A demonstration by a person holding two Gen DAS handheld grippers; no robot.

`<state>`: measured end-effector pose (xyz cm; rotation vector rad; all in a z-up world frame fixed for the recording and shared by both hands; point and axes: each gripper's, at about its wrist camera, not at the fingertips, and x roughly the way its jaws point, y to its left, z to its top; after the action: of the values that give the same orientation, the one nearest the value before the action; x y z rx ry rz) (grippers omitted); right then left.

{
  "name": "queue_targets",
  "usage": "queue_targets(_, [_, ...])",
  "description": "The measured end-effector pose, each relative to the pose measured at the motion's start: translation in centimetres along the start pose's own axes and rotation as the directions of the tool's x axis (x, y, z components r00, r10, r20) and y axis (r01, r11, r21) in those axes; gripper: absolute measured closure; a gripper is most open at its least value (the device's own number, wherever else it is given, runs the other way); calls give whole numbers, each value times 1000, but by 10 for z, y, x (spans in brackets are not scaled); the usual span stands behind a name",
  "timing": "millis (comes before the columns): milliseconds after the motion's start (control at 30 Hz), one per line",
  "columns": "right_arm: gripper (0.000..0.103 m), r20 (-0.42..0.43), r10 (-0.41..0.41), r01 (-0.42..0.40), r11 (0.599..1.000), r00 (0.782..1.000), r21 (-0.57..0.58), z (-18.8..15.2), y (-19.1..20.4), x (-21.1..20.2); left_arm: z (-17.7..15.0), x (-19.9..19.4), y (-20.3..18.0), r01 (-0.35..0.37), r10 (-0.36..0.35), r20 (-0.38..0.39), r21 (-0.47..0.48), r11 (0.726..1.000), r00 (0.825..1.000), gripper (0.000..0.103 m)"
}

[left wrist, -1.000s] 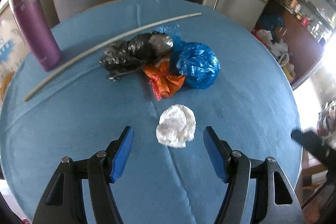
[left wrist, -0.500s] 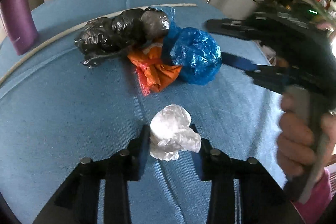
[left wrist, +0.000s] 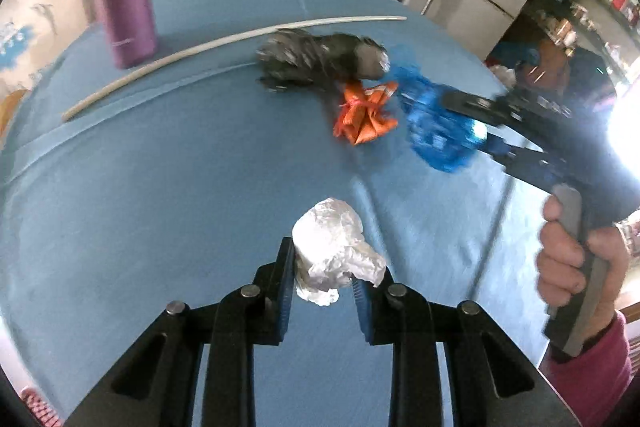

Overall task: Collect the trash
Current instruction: 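Grasp the white tissue with the left tool while the right tool grasps the blue plastic bag, then lift the tissue and blue bag off the table with both tools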

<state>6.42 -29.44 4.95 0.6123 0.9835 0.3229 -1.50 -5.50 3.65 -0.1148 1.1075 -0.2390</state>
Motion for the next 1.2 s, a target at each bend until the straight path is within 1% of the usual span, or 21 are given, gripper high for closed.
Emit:
queue_targets(100, [51,0,6,-6,1000,1000,-1,-26,-1,-22,-15,-22,3,-47,47,12,15,999,999,75])
queue_targets(267, [51,-21,40,-40,999,999,-6,-69,5,-52,-42,-63,6,-155,152,59,36,987,987,75])
queue_targets(400, [51,-41,73,-73,997,997,-15,-105,11,-72,-63,-95,14,-243,235,125,59,968,964,75])
queue_targets(533, [51,-56,101,-103,994,993,-33,-135,21,-87,-82,-116,14,-299,284,177,64,952,942,75])
queue_targets(700, [51,-60,127,-130,990,990,-53,-159,37,-98,-101,-139,15,-340,320,227,58,938,920,75])
queue_targets(900, [51,-75,144,-149,986,987,-71,-177,50,-105,-116,-155,18,-366,343,265,43,930,901,75])
queue_targets(1067, [51,-84,161,-168,983,983,-73,-186,54,-107,-124,-160,21,-379,357,273,34,925,894,75])
queue_targets(1200, [51,-94,169,-177,980,981,-86,-193,61,-107,-131,-165,22,-405,379,286,32,914,880,75])
